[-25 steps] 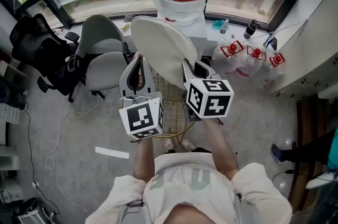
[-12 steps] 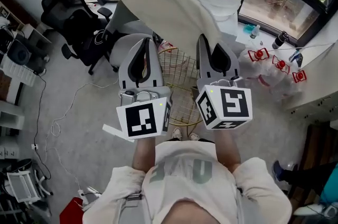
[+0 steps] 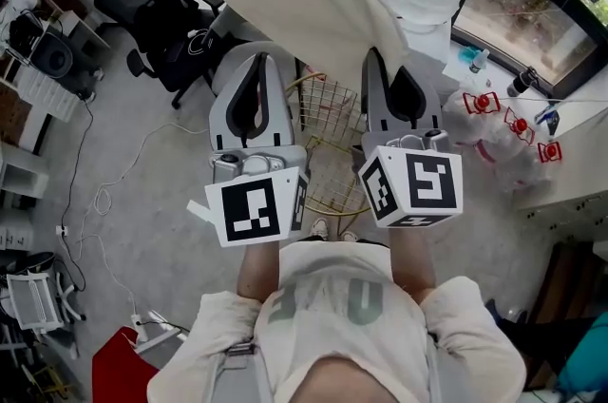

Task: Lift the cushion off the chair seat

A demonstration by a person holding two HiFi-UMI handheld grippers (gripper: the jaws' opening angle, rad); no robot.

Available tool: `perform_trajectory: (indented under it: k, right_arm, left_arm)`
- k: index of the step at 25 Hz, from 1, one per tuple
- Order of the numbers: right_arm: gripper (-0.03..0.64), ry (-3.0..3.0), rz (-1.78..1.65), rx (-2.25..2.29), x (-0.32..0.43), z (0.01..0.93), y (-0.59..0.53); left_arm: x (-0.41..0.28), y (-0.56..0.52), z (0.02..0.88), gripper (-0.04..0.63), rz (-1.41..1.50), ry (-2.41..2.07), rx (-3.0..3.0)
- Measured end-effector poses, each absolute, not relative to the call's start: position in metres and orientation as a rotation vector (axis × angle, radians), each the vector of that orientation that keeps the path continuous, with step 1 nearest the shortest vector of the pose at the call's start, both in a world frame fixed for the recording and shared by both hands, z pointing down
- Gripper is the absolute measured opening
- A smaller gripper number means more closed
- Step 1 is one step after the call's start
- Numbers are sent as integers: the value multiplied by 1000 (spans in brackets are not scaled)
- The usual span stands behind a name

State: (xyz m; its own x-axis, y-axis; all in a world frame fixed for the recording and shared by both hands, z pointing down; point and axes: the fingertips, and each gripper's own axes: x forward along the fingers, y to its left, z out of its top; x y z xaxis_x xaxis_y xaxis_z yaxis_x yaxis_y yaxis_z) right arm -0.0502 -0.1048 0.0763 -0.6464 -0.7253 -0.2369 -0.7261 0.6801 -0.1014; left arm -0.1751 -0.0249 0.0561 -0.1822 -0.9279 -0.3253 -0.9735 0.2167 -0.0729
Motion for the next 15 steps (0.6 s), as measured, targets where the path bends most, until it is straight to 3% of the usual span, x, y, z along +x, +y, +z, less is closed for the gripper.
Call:
perform_trajectory:
  k: [15]
  right_arm:
    - [52,2645,8,-1145,-50,77,-115]
  left_arm:
    - [-184,-25,60,14,209,2237,-1727]
